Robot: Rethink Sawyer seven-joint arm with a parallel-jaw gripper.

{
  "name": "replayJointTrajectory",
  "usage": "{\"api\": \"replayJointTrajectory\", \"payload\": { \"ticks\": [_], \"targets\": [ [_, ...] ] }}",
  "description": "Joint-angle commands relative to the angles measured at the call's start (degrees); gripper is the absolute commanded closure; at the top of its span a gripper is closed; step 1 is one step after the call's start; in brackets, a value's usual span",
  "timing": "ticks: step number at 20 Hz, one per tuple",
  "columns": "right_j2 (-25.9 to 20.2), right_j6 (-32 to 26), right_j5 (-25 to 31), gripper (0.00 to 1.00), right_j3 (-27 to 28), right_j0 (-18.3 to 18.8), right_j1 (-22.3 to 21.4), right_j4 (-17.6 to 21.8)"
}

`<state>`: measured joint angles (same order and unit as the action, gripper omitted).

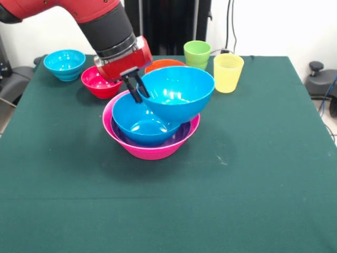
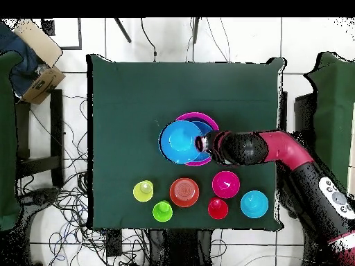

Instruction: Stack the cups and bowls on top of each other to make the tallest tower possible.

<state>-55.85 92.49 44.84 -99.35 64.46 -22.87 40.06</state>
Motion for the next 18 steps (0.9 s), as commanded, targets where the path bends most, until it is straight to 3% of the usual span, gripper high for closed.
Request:
{"api": "replayJointTrajectory", "payload": {
  "ticks": [1,6,10,18],
  "targets": [
    [0.8,-22.3,3.1,1.00,7.4,-3.3,3.5,5.4],
    [1.3,-27.8,7.7,1.00,11.5,-2.7,5.7,3.6],
    [1.4,-31.9,14.2,1.00,12.2,-1.8,4.9,1.4],
    [1.3,-33.3,17.0,1.00,13.8,-2.2,4.5,0.8]
  ]
}}
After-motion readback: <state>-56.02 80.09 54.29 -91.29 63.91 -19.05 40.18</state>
